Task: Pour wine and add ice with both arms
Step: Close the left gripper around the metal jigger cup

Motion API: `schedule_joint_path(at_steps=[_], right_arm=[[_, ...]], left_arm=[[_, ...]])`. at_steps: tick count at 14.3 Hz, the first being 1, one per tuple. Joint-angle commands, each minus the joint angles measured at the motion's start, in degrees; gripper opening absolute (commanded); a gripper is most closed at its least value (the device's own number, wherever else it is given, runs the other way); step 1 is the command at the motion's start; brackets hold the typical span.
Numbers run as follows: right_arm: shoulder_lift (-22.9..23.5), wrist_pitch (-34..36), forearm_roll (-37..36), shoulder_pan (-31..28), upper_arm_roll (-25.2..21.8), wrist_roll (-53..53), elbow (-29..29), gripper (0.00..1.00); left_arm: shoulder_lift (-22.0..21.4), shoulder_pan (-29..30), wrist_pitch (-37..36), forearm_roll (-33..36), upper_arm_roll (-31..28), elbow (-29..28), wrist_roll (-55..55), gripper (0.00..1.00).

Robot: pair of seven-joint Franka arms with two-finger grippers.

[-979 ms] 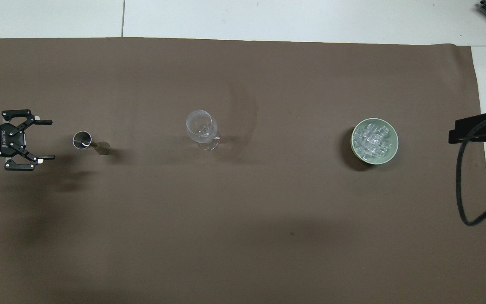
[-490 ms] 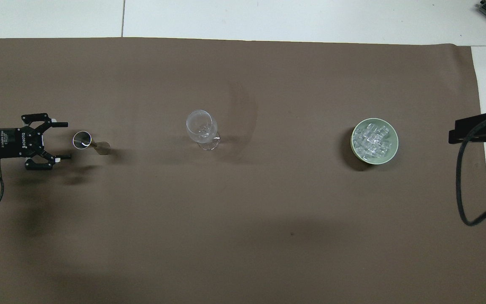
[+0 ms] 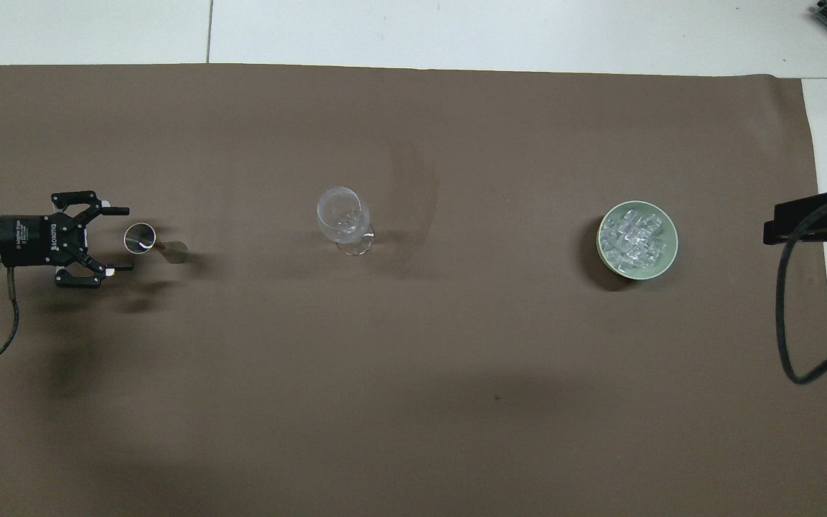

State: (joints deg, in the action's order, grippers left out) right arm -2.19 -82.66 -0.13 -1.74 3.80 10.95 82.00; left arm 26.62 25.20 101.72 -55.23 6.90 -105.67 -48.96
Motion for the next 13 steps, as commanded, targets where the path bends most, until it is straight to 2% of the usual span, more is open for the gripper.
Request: schedule_joint_path(at_steps=[1, 8, 9, 11, 13], right_arm=[[-1.1, 0.4, 1.3, -1.0, 0.3, -1.0, 1.1, 1.0], [-1.1, 0.3, 1.4, -1.0, 0.3, -1.0, 1.1, 1.0], [-1.1, 0.3, 1.3, -1.0, 0.3, -1.0, 1.1, 1.0], [-1.1, 0.3, 1.3, -1.0, 0.3, -1.0, 1.1, 1.0], [-1.1, 0.3, 1.3, -1.0, 0.3, -1.0, 1.1, 1.0]], left_arm=[[0.4, -1.6, 0.1, -1.2, -0.6, -0.7, 3.2, 1.0], [0.4, -2.5, 0.4, -2.0, -0.6, -2.1, 6.0, 1.0], [0.4, -2.5, 0.4, -2.3, -0.6, -2.3, 6.0, 0.96], [0.1, -2.5, 0.5, -3.3, -0.6, -2.9, 6.0, 0.72], [0.1, -2.5, 0.5, -3.3, -0.6, -3.0, 6.1, 0.71]])
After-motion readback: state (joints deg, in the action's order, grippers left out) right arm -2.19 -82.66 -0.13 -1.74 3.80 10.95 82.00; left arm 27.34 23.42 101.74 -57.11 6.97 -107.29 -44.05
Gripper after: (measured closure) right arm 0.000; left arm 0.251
